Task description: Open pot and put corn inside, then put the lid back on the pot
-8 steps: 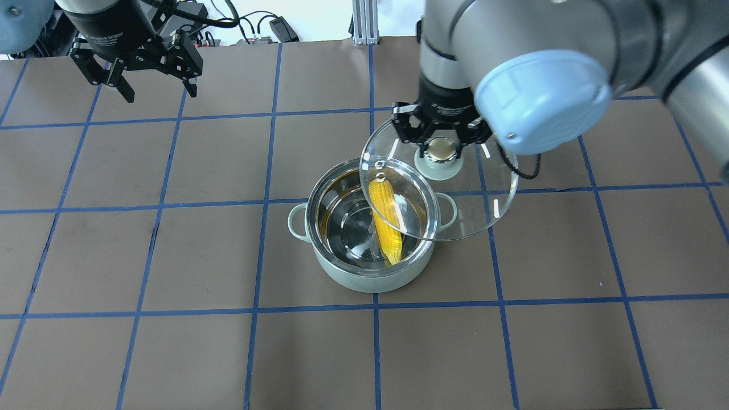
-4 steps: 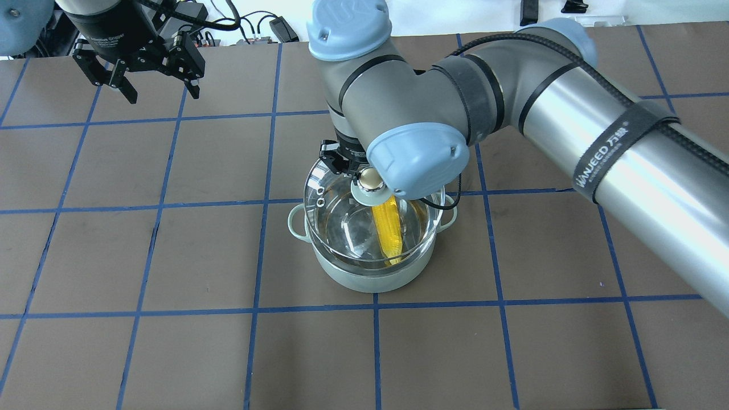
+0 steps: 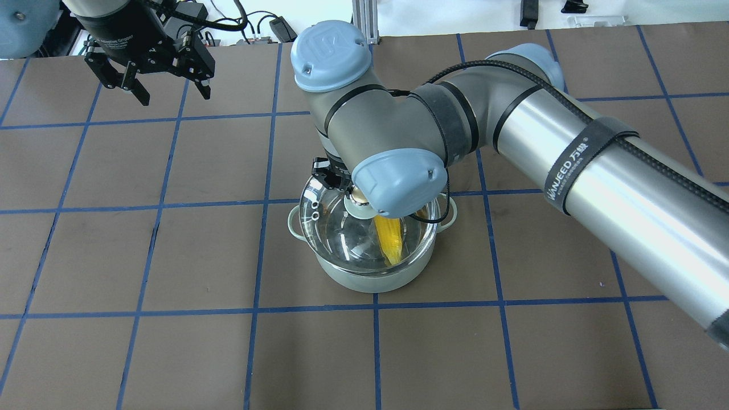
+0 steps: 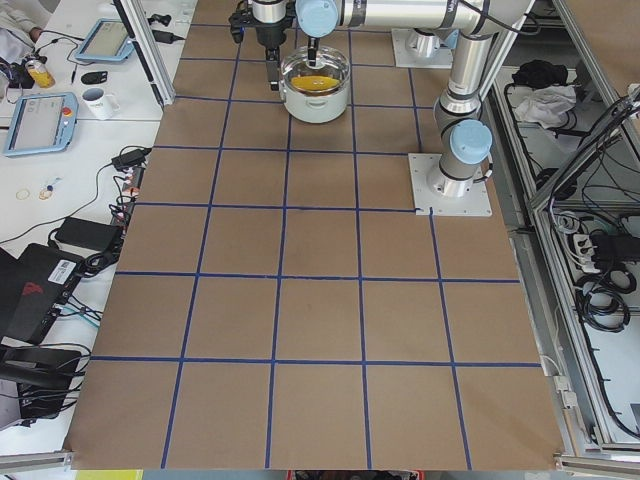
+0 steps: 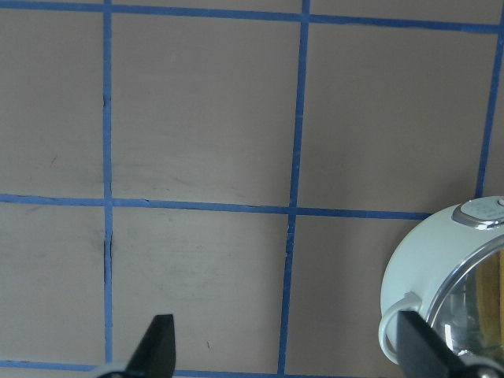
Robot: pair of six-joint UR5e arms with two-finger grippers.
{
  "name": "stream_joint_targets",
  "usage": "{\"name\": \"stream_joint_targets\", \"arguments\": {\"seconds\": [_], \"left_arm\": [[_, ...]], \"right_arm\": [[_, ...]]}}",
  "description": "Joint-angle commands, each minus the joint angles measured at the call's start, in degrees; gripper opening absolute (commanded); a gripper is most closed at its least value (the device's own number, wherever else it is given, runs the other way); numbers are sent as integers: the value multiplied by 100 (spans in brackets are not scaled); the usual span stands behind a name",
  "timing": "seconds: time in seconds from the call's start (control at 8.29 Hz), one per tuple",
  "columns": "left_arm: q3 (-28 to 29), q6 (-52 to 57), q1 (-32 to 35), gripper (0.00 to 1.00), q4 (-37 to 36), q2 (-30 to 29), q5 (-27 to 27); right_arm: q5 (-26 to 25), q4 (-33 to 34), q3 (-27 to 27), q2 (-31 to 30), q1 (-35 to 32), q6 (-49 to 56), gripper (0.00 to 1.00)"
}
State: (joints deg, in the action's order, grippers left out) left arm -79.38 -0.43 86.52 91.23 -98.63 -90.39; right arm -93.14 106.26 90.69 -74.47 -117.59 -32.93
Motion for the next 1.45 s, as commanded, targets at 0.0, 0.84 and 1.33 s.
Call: {"name": "stream_joint_targets", "arguments": {"seconds": [0.0, 0.84, 1.33], "left_arm": [[-7, -1, 5, 100, 0, 10, 118], [-25, -1, 5, 100, 0, 10, 144], [-33, -1, 5, 100, 0, 1, 136]], "right_arm": [[-12, 131, 107, 12, 0, -3, 0], [-170, 202, 116, 12, 17, 41, 0], [-152, 298, 212, 21, 17, 15, 0]]}}
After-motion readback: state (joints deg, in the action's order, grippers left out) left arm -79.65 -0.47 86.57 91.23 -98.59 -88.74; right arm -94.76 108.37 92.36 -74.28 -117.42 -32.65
